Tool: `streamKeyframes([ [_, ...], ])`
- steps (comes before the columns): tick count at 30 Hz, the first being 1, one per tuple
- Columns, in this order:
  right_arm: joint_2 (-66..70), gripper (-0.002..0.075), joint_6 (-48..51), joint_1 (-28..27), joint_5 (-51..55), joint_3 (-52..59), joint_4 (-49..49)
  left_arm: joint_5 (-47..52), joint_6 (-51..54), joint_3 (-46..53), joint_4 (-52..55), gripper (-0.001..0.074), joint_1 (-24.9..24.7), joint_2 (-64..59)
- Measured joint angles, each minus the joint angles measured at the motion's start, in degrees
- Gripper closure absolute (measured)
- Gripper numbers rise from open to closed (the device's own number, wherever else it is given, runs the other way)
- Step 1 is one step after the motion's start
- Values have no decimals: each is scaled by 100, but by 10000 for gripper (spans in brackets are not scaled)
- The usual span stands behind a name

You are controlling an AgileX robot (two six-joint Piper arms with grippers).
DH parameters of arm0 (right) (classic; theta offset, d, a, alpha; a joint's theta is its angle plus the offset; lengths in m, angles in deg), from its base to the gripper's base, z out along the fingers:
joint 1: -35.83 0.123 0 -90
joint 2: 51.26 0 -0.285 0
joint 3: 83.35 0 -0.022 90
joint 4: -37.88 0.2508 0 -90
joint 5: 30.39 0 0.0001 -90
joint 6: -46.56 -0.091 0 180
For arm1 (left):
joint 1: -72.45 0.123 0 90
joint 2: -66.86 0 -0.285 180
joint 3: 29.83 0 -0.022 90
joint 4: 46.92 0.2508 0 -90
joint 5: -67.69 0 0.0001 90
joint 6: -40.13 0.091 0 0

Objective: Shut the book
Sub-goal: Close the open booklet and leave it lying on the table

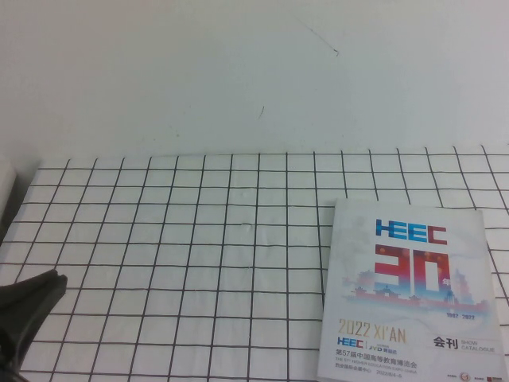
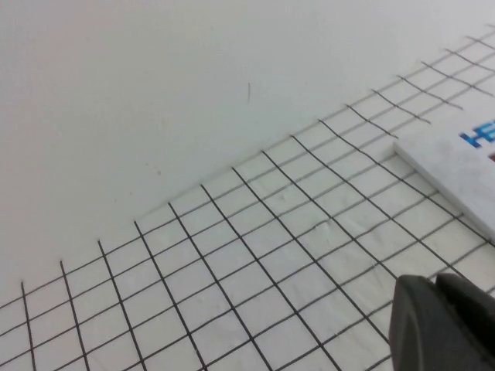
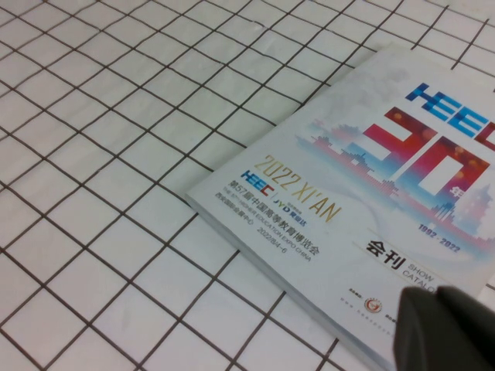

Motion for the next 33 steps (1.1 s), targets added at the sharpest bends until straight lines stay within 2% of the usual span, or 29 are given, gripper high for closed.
streamKeyframes([
  [4,0,729,0,0,0,0,0,-737,0,777,-367,739,529,434],
  [13,0,729,0,0,0,0,0,-1507,-4,2441,-781,739,1830,2346],
  [20,0,729,0,0,0,0,0,-1236,-73,2847,-927,739,3151,2792],
  [22,0,729,0,0,0,0,0,-882,-73,2847,-941,739,3439,2803],
  [26,0,729,-21,0,0,0,0,-30,-73,2836,-1018,739,3612,2803],
  [33,0,729,-28,0,0,0,0,-4,-73,2836,-1030,739,3616,2810],
])
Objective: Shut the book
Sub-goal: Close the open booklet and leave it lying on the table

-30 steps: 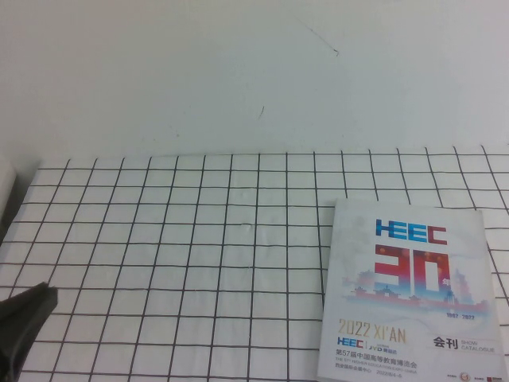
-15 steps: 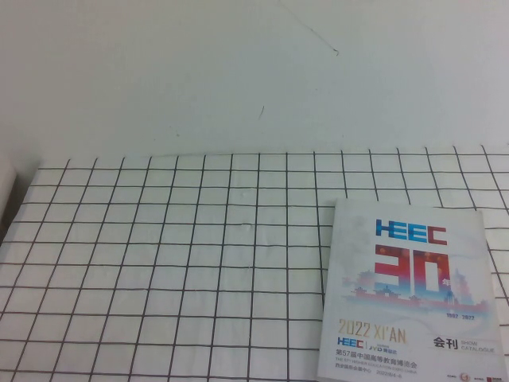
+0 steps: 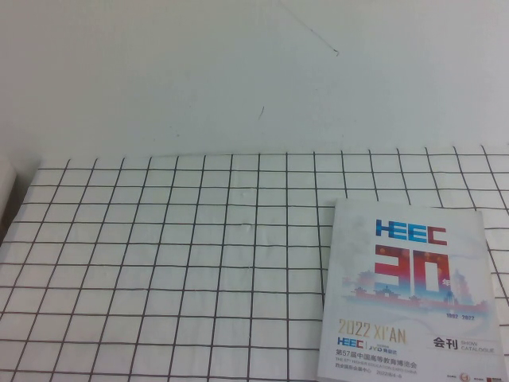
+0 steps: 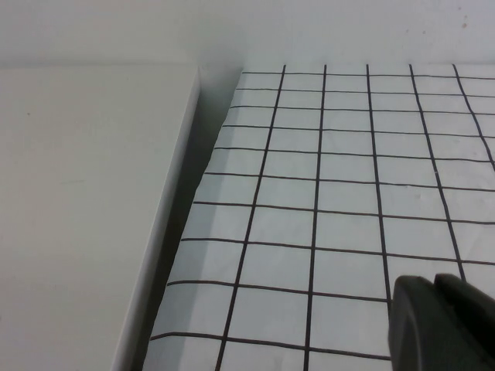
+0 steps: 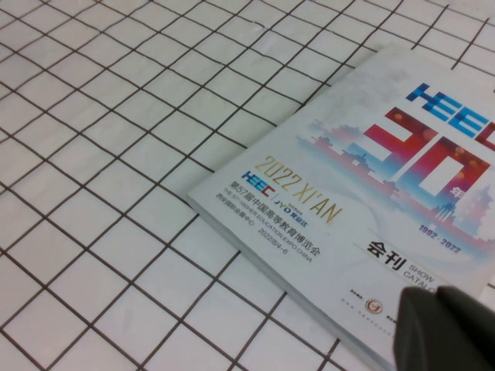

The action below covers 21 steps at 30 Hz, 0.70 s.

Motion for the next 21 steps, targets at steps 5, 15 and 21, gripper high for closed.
streamKeyframes([
  [5,0,729,0,0,0,0,0,0,0,0,0,739,0,0],
  [15,0,729,-5,0,0,0,0,10,11,0,0,739,0,0],
  [21,-26,729,7,0,-48,0,0,11,1,0,0,739,0,0],
])
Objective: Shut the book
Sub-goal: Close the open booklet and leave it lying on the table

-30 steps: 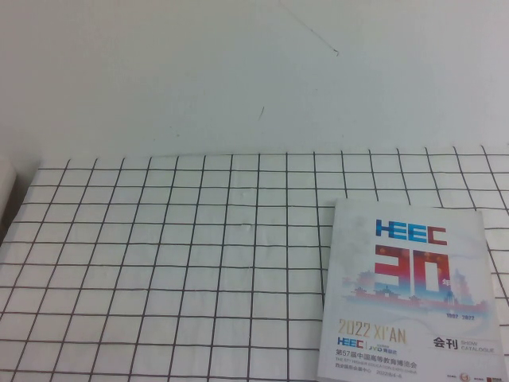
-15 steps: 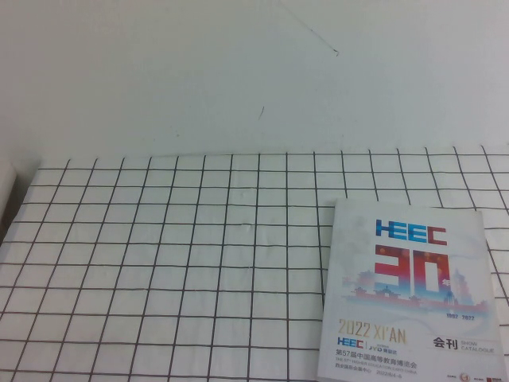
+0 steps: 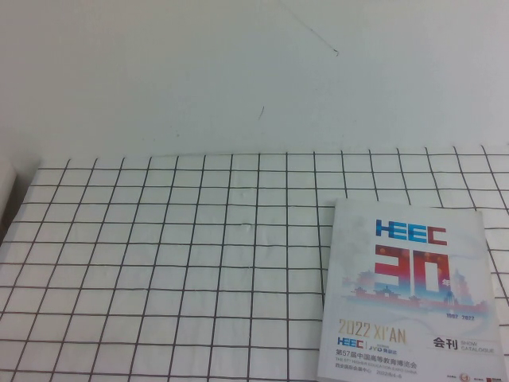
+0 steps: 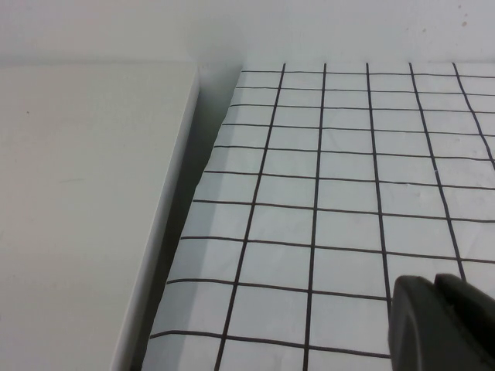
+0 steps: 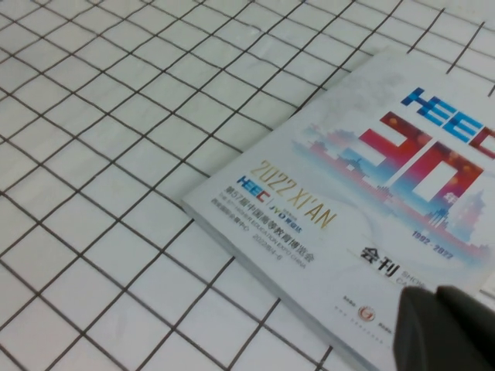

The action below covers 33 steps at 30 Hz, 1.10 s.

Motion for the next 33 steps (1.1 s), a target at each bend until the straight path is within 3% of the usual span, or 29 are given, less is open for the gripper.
streamKeyframes([
  [6,-638,729,291,-129,-1091,301,-483,10,0,0,0,739,0,0],
  [13,-1563,729,-289,-362,-3032,1839,-1137,20,0,-9,0,739,0,0],
  [17,-1616,729,-1248,-407,-3042,2513,-1884,20,0,-9,-3,739,0,0],
  [23,-1618,729,-2653,-407,-3024,2525,-2972,20,0,-9,-13,739,0,0],
  [33,-1618,729,-3634,-407,-3002,2525,-3210,20,-15,-9,-13,739,0,0],
])
